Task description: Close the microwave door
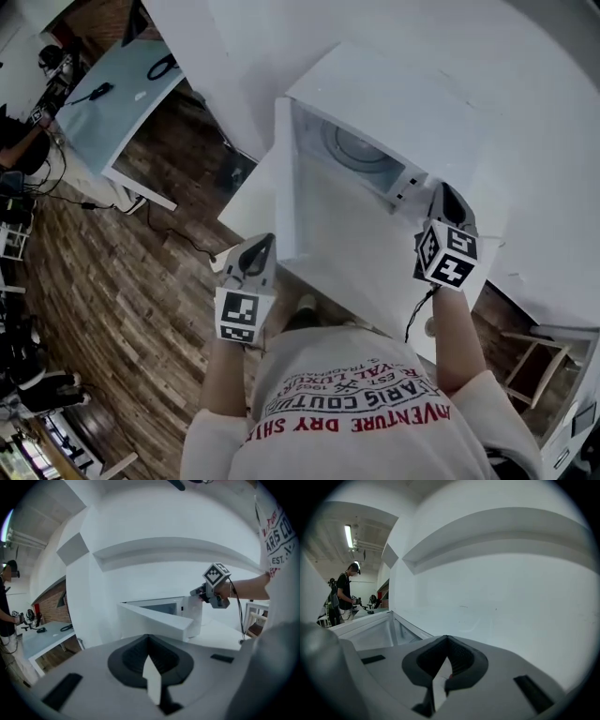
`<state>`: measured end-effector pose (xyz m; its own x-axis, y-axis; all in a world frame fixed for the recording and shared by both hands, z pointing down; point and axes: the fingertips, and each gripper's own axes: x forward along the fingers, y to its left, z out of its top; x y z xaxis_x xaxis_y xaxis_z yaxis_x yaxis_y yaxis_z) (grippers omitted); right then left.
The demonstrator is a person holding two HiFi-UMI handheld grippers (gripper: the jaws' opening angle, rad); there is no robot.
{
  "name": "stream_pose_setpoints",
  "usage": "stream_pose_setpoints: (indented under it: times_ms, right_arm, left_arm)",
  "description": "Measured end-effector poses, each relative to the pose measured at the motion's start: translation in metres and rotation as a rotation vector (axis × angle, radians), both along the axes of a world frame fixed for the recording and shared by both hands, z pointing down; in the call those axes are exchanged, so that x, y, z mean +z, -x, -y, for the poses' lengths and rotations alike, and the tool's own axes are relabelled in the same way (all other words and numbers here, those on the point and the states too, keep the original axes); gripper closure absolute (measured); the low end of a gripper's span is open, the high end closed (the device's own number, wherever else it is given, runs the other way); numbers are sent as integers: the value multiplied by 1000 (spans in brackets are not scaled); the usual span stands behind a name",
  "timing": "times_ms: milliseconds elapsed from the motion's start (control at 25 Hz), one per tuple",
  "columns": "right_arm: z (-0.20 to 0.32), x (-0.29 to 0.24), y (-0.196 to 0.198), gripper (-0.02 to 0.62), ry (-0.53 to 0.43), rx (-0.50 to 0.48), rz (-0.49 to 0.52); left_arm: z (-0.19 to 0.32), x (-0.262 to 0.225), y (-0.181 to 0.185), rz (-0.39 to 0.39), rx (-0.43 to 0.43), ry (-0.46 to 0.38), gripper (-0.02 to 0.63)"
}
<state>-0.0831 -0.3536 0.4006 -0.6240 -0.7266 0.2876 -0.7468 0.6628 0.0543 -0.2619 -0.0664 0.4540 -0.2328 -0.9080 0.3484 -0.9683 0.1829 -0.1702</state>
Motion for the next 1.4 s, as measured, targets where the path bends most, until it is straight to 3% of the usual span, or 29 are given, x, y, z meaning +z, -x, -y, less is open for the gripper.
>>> stream_pose_setpoints:
  times_ms: [560, 760, 1000, 1160, 1400]
  right_arm:
    - [-1, 0, 2, 584, -30, -21, -26]
    - [7, 0, -2, 584, -32, 19, 2]
    - [10, 2, -1, 584, -1, 55, -15]
    - [10, 2, -5, 584, 3, 109, -24]
    - [11, 2, -3, 584, -20, 144, -20]
  left_arm:
    - [106, -7, -46, -26, 217, -37, 614]
    - [139, -5, -47, -58, 313, -78, 614]
    - [174, -2, -53, -77, 464, -44, 614]
    - [192, 0, -58, -141, 549, -61, 614]
    - [211, 2, -58, -175, 604, -63, 614]
